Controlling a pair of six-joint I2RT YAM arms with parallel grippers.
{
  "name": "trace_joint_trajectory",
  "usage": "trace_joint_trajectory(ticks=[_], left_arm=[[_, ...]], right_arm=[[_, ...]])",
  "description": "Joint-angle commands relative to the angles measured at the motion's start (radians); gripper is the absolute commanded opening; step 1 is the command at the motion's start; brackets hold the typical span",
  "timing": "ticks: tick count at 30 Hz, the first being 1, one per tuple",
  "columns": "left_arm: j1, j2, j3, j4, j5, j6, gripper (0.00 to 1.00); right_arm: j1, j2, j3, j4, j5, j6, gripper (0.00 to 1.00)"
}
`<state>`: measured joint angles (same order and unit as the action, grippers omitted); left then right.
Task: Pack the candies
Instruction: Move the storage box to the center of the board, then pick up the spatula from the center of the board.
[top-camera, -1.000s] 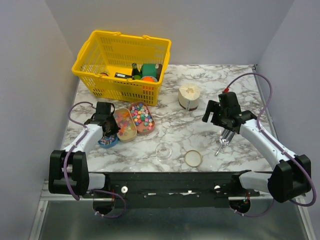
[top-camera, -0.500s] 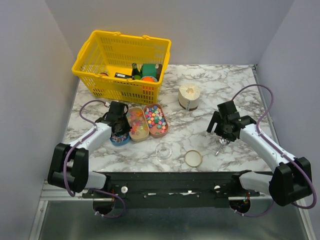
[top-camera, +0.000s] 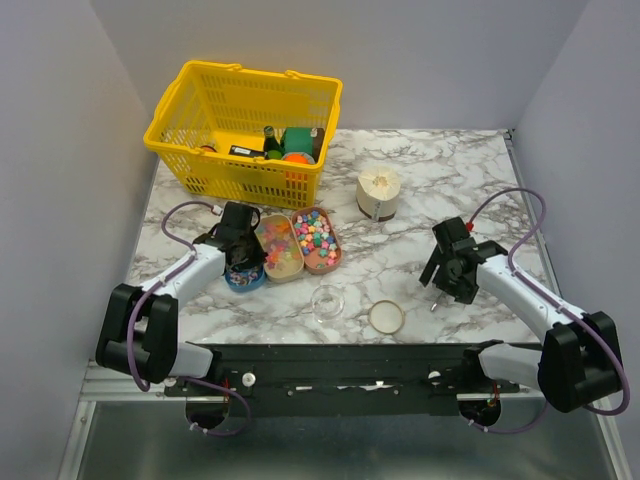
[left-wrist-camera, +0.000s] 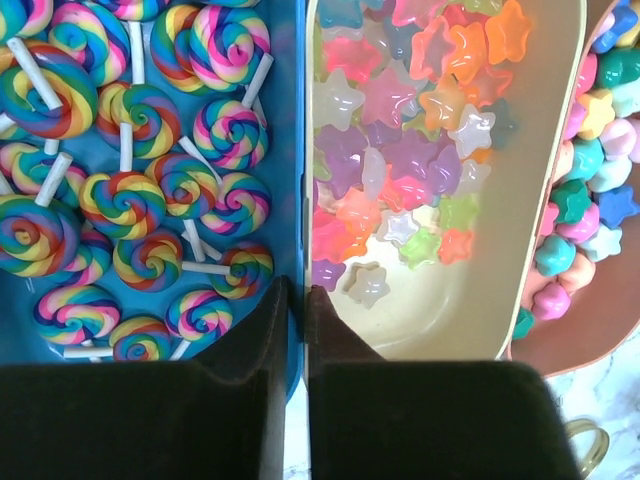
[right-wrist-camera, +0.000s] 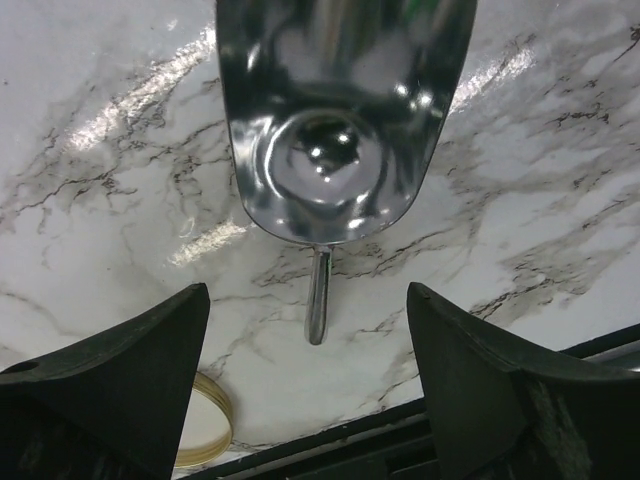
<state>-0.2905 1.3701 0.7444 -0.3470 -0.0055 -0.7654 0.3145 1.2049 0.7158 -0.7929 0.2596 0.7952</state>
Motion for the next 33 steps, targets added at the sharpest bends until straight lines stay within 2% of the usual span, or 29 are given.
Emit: trace_joint_trajectory(ticks=[1,3,4,6,7,12,15,17,18,19,20,23,27,33], left_arm=[[-0.019,-0.063,0.019,-0.03,0.053,-0.026,0.28],[-0.019,-0.088,0.029,-0.043,0.039,-0.017,0.32],[-0.019,-0.095,0.032,-0.049,0.035,-0.014,0.39],[-0.018,-0.117,0.041,-0.06,0.033,-0.008,0.44],[-0.019,-0.123,0.042,-0.06,0.033,-0.008,0.5],[-0.019,-0.152,0.059,-0.085,0.029,0.011,0.57],[-0.018,-0.164,0.093,-0.125,-0.007,0.035,0.64],[-0.019,-0.17,0.116,-0.142,-0.037,0.069,0.73],[-0.018,-0.178,0.142,-0.155,-0.042,0.081,0.81],[-0.019,-0.181,0.157,-0.155,-0.039,0.103,0.96],[-0.019,-0.186,0.176,-0.159,-0.04,0.126,0.99],[-0.018,-0.223,0.24,-0.152,-0.045,0.195,0.99],[-0.019,-0.302,0.277,-0.081,-0.06,0.209,0.99],[-0.015,-0.381,0.268,0.046,0.022,0.193,0.99]], right_arm=[[0.001,-0.007,-0.039,0.014,0.01,0.044,0.84],[0.003,-0.004,-0.059,0.038,0.001,0.047,0.82],[0.001,0.001,-0.064,0.047,0.0,0.047,0.81],[0.001,0.008,-0.079,0.07,-0.005,0.05,0.79],[0.003,0.012,-0.082,0.081,-0.01,0.047,0.79],[0.003,0.035,-0.093,0.121,-0.008,0.041,0.72],[0.003,0.048,-0.096,0.136,-0.013,0.035,0.66],[0.003,0.051,-0.102,0.161,-0.023,0.024,0.58],[0.003,0.053,-0.104,0.167,-0.034,0.012,0.54],[0.003,0.053,-0.105,0.175,-0.043,0.001,0.49],[0.003,0.05,-0.098,0.181,-0.051,-0.008,0.4],[0.001,0.032,-0.076,0.181,-0.059,-0.037,0.26],[0.001,-0.016,-0.026,0.178,-0.06,-0.088,0.01],[0.005,-0.085,0.04,0.199,-0.17,-0.197,0.01]])
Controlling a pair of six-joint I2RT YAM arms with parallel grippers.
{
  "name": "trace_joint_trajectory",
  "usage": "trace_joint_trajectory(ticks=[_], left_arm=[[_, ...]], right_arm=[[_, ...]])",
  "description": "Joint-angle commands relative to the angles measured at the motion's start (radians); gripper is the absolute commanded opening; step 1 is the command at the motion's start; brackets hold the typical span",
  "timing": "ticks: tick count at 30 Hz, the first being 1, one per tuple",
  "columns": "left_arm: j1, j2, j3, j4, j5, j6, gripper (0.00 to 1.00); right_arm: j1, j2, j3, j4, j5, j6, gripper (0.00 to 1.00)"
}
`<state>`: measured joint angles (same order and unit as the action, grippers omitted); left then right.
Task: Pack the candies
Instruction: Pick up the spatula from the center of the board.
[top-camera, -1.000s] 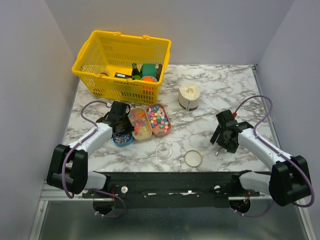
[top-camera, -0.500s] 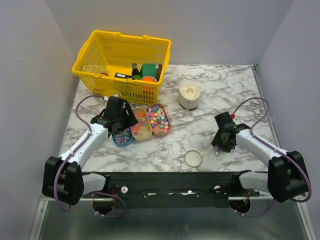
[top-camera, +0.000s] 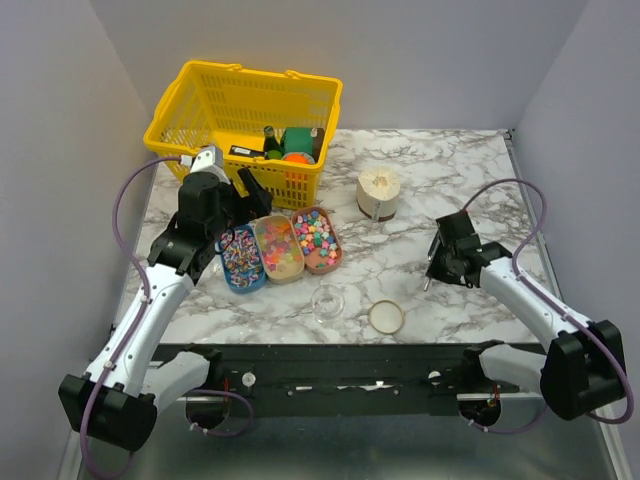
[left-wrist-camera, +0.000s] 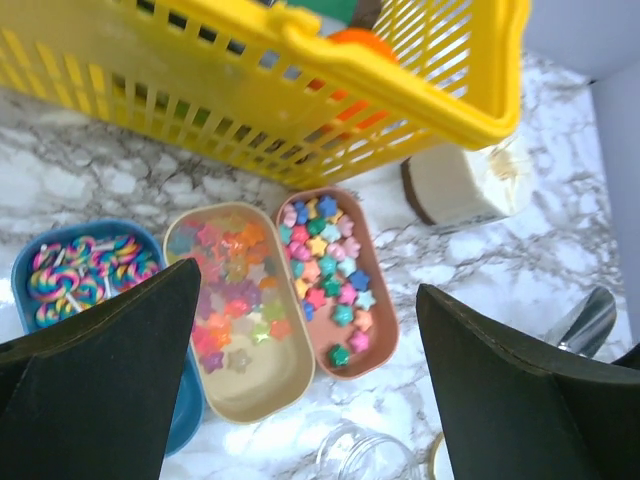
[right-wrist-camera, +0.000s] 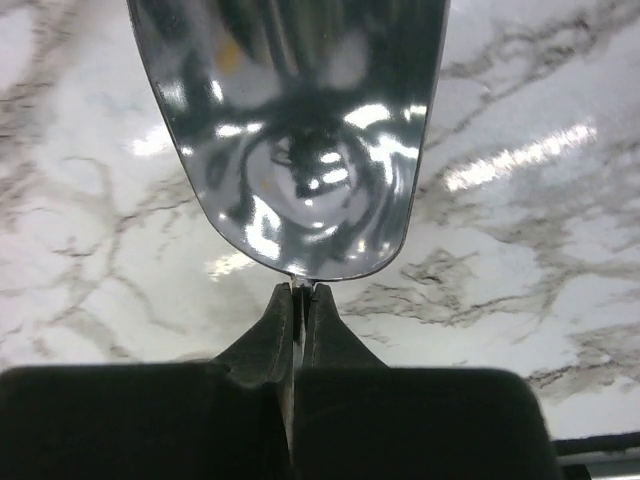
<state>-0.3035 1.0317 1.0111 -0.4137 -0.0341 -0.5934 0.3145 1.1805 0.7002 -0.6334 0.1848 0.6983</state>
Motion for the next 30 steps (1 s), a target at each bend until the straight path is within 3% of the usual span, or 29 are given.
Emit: trace_joint_trajectory(ticks=[1,3,6,8,14,21,23,27,30], left_arm=[[0.0,-0.044,0.001,0.128,0.144,0.038,0.99],[0.0,-0.032,0.017,0.153,0.232,0.061,0.99],[0.0,-0.013,0.02,0.228,0.507,0.098,0.99],[-0.003,-0.013,0.004,0.291,0.604,0.072,0.99],[-0.008,0.025,-0.019,0.409,0.663,-0.026,0.99],[-0.083,0.071,-0.017,0.457,0.678,-0.036,0.99],[-0.103,0.083,-0.013,0.444,0.71,-0.013,0.99],[-0.114,0.174,0.063,0.226,0.793,0.105,0.99],[-0.123,0.171,0.077,0.2,0.809,0.141,0.97]], right_arm=[[0.005,-0.091,0.07,0.049,-0.119,-0.115,0.01],[0.008,-0.131,0.081,0.076,-0.209,-0.166,0.01],[0.027,-0.203,0.107,0.101,-0.313,-0.232,0.01],[0.055,-0.254,0.123,0.115,-0.358,-0.253,0.01],[0.233,-0.306,0.169,0.146,-0.449,-0.304,0.01],[0.466,-0.179,0.265,0.126,-0.367,-0.345,0.01],[0.533,-0.119,0.306,0.118,-0.332,-0.358,0.01],[0.6,-0.052,0.364,0.092,-0.277,-0.39,0.01],[0.618,-0.018,0.386,0.086,-0.272,-0.405,0.01]])
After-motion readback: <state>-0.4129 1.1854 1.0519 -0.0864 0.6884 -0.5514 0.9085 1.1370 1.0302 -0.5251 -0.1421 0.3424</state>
